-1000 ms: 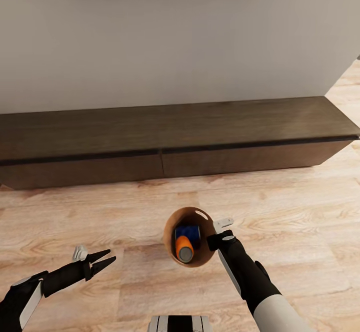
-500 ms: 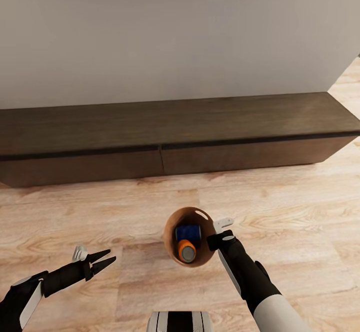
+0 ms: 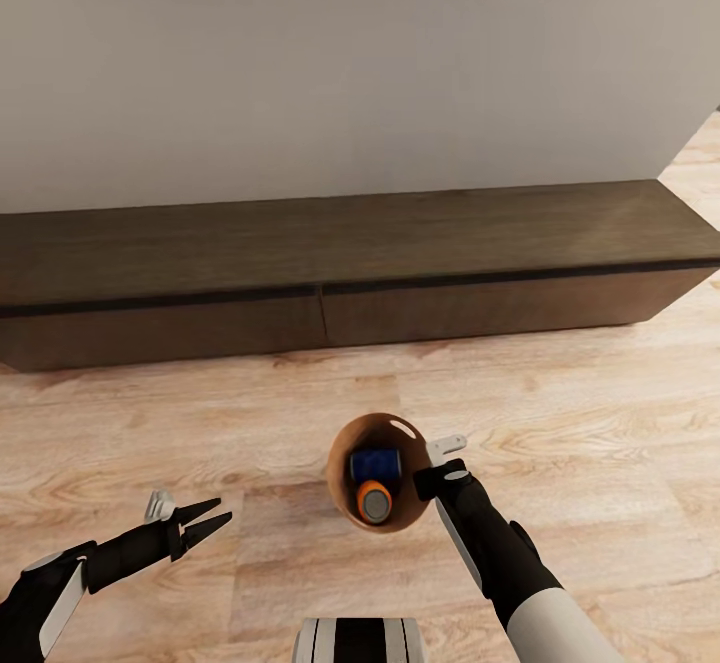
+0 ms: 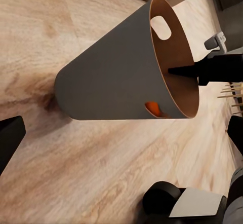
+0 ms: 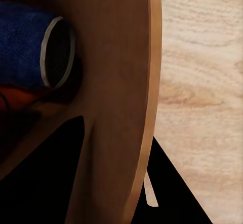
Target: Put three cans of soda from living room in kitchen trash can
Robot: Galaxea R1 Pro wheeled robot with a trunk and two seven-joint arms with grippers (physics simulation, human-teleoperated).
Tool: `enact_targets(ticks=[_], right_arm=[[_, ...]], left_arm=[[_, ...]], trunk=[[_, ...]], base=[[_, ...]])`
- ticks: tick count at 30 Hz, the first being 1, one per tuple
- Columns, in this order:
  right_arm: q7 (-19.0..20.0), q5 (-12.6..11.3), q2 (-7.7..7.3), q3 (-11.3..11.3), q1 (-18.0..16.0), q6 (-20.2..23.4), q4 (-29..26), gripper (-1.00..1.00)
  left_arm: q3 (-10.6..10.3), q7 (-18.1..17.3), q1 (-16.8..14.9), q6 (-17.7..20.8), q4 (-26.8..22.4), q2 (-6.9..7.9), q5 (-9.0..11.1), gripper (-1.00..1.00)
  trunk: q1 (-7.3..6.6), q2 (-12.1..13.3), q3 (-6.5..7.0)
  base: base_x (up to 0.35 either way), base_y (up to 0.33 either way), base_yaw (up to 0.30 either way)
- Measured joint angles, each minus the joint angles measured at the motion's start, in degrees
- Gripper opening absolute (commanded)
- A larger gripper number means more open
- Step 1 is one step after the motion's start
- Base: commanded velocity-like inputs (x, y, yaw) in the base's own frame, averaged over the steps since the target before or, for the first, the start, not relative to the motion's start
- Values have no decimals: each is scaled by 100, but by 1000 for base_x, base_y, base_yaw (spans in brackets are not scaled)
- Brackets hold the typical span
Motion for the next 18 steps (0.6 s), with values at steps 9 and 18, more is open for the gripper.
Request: enact_targets(ticks=[9,18], right_arm=[[2,-4,1,0,-1,-330,-8,-100],[1,-8,0,0,1,-396,-4,-100]], left_arm=[[2,0,0,1,0,0,7,100],[2,0,0,1,0,0,7,100]], trunk=[[0,0,0],[43,-79,-35]], base=[[0,0,0],[0,0,0]])
